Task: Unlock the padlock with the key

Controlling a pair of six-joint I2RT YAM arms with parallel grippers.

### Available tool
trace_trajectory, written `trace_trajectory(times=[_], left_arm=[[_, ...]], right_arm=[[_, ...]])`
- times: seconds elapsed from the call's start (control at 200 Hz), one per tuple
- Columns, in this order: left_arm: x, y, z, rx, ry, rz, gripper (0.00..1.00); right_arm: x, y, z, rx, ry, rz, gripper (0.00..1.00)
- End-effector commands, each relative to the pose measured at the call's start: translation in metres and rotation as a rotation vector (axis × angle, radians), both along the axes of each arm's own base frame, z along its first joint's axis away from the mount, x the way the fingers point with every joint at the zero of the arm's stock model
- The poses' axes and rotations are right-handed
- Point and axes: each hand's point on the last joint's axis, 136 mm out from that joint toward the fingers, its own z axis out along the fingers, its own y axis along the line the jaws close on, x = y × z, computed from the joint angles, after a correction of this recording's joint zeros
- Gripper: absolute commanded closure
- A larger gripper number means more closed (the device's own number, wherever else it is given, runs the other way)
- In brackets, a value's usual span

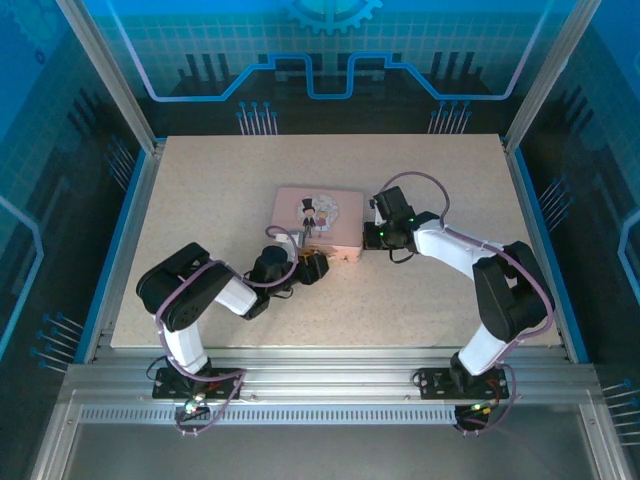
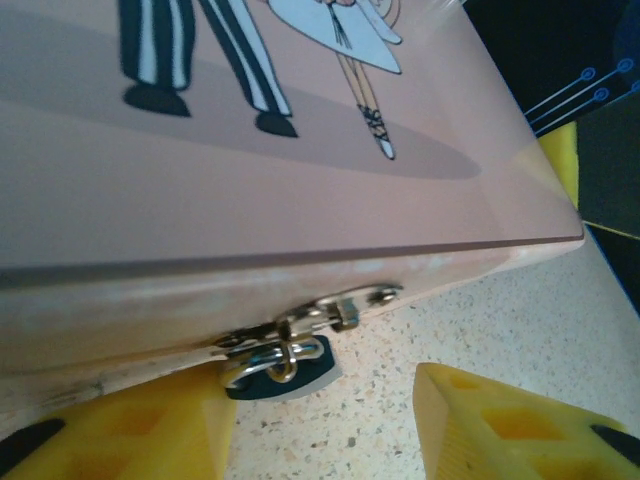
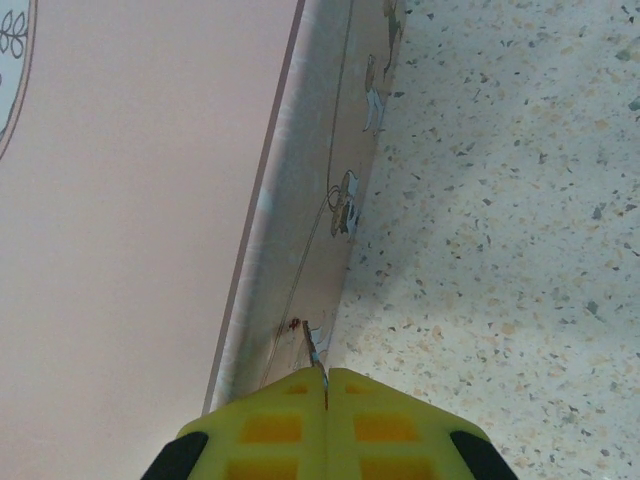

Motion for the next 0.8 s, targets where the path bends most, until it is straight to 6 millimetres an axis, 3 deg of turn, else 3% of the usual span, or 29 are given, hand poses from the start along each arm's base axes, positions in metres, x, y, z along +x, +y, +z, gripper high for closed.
trace_trajectory(times=[0.0,0.12,0.275,0.355,0.65,0.796], left_arm=[[0.004,-0.016,0.032,-0.089,-0.083,-0.053,0.51],[0.002,-0.014,0.031,-0.099,-0.083,-0.050,0.49],[0.000,-0.015,0.031,-0.108,-0.085,-0.059,0.25],[0.002,-0.013,0.028,-0.094,-0.082,-0.043,0.18],[0.018,-0.006,0.015,-0.040,-0.058,0.044,0.10],[0.015,-0.015,0.021,-0.070,-0.066,-0.009,0.17]], right_arm=[[-0.006,0.010,-0.003,0.014,0.012,0.027,1.00],[-0.005,0.010,-0.003,0.010,0.010,0.029,1.00],[-0.005,0.011,-0.003,0.011,0.013,0.029,1.00],[-0.005,0.011,-0.003,0.016,0.013,0.031,1.00],[-0.005,0.011,0.000,0.019,0.004,0.032,1.00],[-0.006,0.010,-0.001,0.014,0.005,0.032,1.00]])
